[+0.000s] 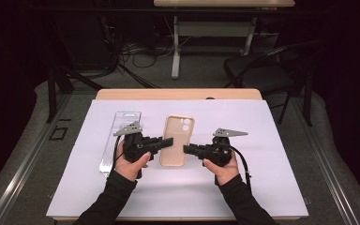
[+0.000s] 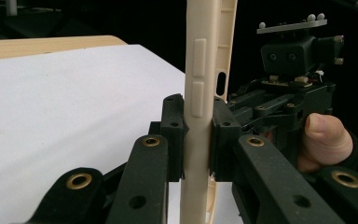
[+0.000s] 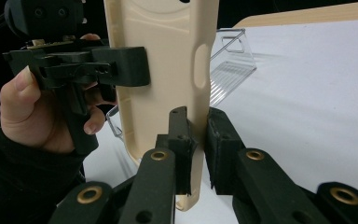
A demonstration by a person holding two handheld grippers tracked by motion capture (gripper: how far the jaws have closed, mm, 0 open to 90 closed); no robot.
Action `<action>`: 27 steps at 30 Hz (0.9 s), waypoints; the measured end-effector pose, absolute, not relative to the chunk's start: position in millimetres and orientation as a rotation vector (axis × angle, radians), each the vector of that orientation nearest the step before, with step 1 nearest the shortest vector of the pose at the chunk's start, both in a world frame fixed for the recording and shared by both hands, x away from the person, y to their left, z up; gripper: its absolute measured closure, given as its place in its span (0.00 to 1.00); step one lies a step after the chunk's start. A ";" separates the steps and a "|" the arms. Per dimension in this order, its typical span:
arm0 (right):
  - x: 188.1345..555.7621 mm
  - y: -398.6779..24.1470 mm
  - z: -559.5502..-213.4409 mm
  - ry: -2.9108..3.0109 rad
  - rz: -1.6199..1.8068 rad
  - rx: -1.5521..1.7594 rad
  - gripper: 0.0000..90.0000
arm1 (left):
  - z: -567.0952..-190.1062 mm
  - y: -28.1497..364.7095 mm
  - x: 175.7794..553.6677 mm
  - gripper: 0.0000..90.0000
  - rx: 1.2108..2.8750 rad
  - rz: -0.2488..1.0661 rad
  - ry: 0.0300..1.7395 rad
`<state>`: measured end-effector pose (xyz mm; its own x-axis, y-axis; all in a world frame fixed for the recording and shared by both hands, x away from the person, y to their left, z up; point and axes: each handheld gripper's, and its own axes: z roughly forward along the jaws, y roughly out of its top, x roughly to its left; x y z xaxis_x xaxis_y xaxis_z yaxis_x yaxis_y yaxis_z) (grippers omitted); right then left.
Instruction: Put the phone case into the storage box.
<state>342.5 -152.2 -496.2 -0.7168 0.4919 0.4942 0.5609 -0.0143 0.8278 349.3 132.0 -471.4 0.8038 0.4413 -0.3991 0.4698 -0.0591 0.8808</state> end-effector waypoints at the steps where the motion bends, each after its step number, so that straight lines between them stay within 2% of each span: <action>1: 342.4 -152.2 -496.2 -2.166 -1.870 -1.154 0.91 | -471.3 132.0 349.4 0.88 1.679 -0.028 0.723; 5: 341.9 -151.8 -496.2 -2.164 -1.872 -1.151 0.91 | -471.2 131.7 349.4 0.86 1.679 -0.025 0.721; 27: 344.1 -160.8 -494.1 -2.239 -1.883 -1.240 0.91 | -471.8 132.1 353.0 0.57 1.696 0.049 0.767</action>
